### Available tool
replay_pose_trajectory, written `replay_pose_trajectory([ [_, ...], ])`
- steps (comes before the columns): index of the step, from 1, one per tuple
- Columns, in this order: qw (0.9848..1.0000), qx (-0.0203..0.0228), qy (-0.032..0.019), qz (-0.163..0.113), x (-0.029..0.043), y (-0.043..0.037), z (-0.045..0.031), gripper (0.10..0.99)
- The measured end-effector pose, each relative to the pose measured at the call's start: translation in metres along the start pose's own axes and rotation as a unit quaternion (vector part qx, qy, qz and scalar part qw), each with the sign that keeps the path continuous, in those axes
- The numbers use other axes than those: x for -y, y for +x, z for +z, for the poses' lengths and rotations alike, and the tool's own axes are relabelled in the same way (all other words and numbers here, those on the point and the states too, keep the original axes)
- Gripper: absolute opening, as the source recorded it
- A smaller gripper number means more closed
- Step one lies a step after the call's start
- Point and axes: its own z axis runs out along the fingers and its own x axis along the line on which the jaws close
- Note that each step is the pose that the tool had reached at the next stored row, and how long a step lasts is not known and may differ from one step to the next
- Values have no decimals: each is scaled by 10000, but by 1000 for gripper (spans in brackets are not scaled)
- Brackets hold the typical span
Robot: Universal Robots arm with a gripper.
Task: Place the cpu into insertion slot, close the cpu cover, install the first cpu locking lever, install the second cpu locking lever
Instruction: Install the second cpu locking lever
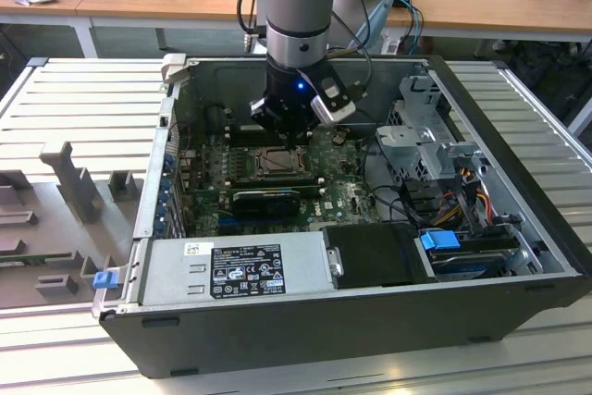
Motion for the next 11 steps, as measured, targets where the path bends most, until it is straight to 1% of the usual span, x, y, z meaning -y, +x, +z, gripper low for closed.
replay_pose_trajectory([
  [11,10000,0,0,0,83,7,-10,106],
])
